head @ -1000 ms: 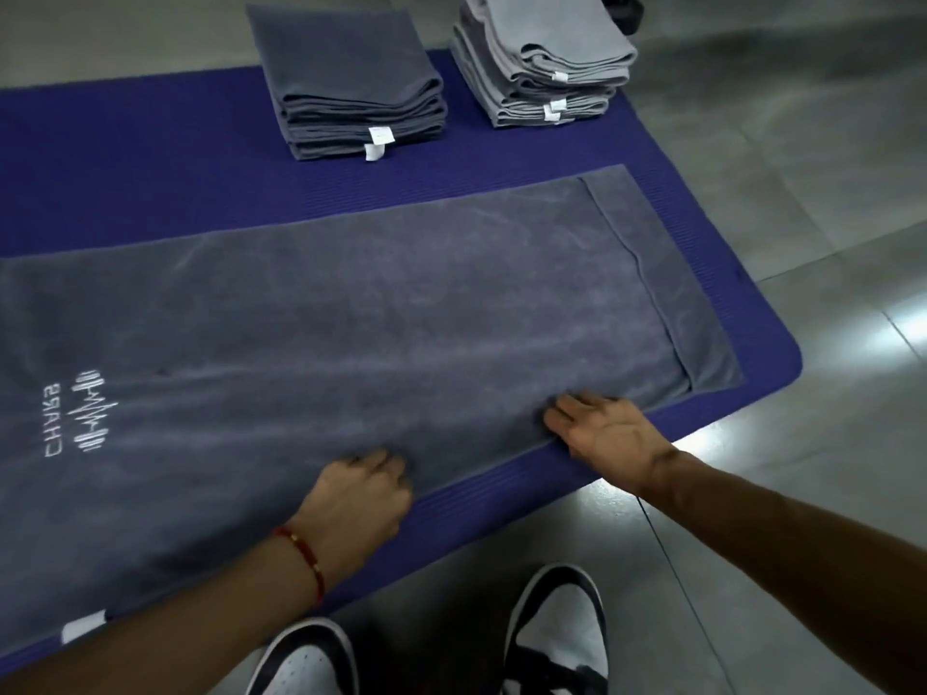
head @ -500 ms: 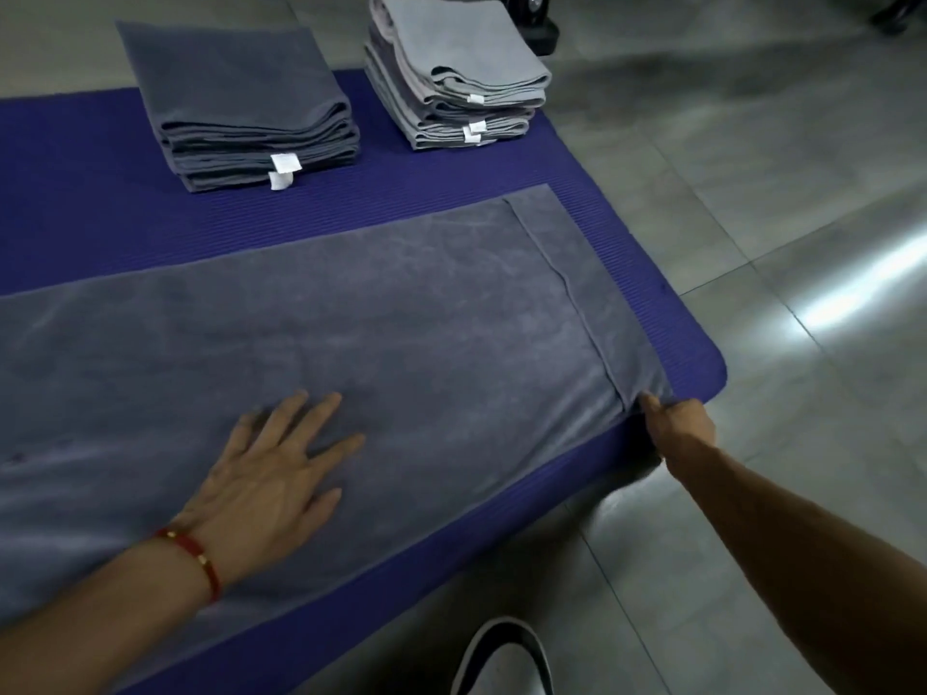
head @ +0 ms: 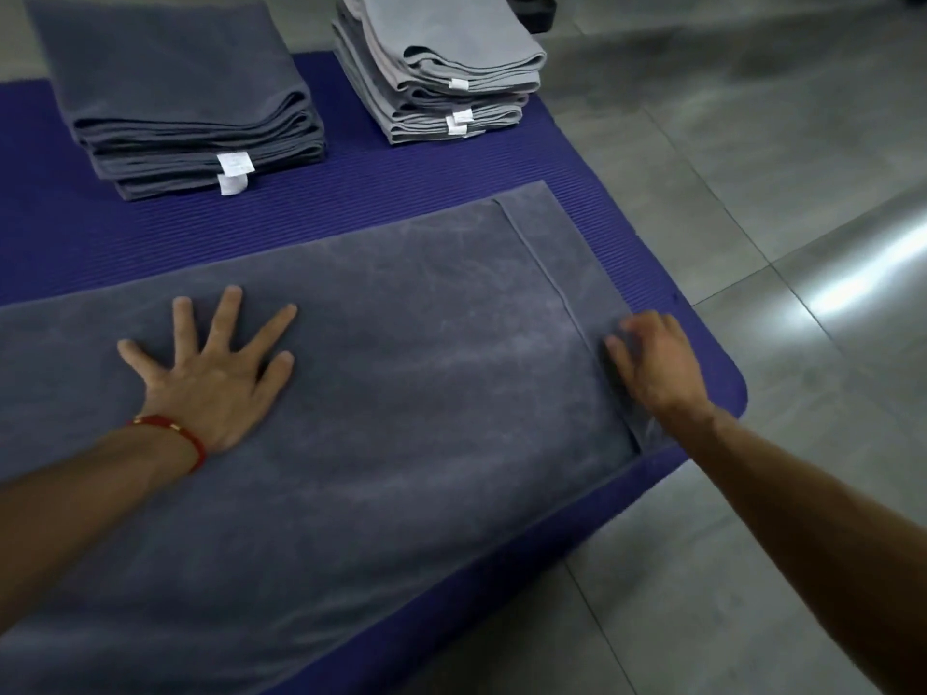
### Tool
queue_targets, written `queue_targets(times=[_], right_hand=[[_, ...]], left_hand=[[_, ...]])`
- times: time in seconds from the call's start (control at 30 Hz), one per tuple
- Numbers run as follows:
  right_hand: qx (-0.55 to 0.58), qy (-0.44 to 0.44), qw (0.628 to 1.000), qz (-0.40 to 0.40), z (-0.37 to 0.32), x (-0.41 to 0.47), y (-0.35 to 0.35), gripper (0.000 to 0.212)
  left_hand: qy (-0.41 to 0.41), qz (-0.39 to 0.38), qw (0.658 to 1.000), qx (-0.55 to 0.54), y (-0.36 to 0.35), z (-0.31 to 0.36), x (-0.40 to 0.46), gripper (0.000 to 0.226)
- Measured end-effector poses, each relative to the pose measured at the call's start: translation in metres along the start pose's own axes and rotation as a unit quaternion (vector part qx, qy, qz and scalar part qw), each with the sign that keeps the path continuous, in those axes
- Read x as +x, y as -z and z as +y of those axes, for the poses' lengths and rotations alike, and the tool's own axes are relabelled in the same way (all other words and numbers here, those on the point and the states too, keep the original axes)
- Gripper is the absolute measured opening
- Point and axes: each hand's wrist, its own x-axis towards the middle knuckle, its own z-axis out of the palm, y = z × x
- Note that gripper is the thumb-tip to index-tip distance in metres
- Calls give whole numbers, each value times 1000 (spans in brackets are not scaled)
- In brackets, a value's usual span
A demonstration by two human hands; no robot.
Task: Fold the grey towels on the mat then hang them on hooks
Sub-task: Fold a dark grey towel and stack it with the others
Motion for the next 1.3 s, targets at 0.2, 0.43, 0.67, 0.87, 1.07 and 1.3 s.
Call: queue_targets(times=[0.2,0.43,0.67,0.87,1.07,1.3], right_hand=[[-43,168,985,-23,-108,130,-21,34],[-104,211,961,-141,-149,231,-19,32],[-95,142,985,-35,-149,195,-56,51],[-69,56,996,-10,-178,7,-110,70],[-72,118,989,-61,-233,-145,-123,70],[-44,256,959,-117,-324,-240,-145,68]], left_hand=[[69,79,994,6,-6,0,24,59],[56,114,992,20,-17,-2,25,61],[57,120,991,14,-16,-2,25,61],[73,105,992,18,-14,0,25,60],[79,73,994,16,-9,1,26,62],[-61,35,997,-11,8,-86,-12,55]])
